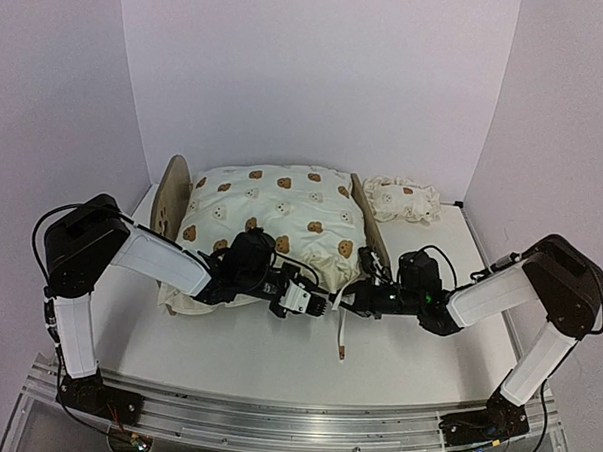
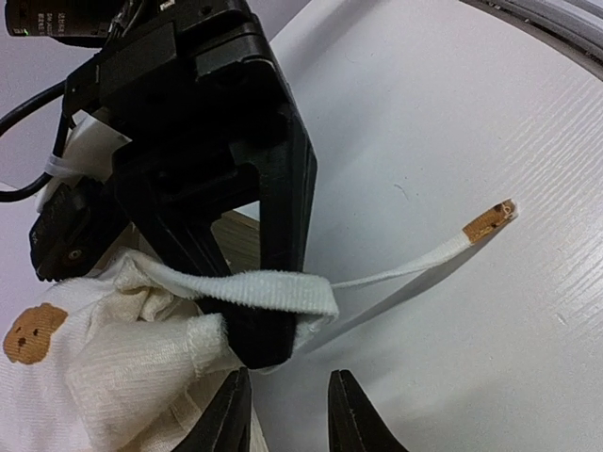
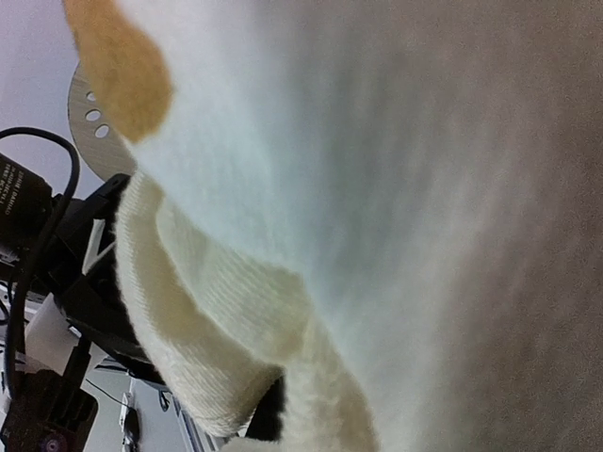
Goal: Set up the pet bed
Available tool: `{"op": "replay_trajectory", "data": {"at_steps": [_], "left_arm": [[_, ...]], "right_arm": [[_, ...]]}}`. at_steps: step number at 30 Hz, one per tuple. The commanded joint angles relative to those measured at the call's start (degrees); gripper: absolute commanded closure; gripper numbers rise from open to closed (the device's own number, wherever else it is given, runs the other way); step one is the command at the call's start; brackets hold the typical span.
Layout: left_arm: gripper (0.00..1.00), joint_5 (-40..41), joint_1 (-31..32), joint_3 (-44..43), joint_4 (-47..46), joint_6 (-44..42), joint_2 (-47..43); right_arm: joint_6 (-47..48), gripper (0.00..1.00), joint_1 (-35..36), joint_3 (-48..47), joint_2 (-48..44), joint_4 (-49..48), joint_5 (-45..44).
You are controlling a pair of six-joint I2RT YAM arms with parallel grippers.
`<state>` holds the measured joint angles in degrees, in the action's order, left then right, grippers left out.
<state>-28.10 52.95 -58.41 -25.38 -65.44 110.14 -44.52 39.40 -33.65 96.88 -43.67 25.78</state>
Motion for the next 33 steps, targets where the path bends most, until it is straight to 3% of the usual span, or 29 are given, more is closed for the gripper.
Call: {"op": "replay_trajectory", "data": {"at_steps": [1, 6, 16, 19, 24, 29, 33], "left_arm": [[0.72, 0.37, 0.13, -1.5, -7.08, -0.48, 1.85], [0.73, 2.74, 0.05, -1.48, -9.28, -0.7, 3.34], [0.71, -0.26, 0.05, -3.79, -10.46, -3.6, 7.02], [0.79, -0.83, 0.05, -4.54, -11.14, -2.42, 7.51], [0.82, -2.9, 0.05, -4.69, -10.6, -2.37, 7.7], [0.99, -5.13, 0.05, -4.25, -13.47, -0.15, 7.28], [1.0, -5.41, 0.05, -4.16, -15.39, 1.7, 7.22]], "right_arm": [[2.02, 1.0, 0.09, -2.1, -2.14, 3.71, 2.56], [3.13, 1.0, 0.17, -2.83, -2.6, 6.69, 2.73], [3.68, 1.0, 0.13, -3.71, -3.45, 6.86, 4.37], [3.65, 1.0, 0.12, -3.6, -3.59, 6.9, 4.68], [3.87, 1.0, 0.11, -3.82, -4.33, 6.86, 5.42], [3.73, 1.0, 0.12, -4.13, -3.79, 6.85, 5.71], [3.41, 1.0, 0.08, -4.07, -3.4, 6.84, 5.8]]}}
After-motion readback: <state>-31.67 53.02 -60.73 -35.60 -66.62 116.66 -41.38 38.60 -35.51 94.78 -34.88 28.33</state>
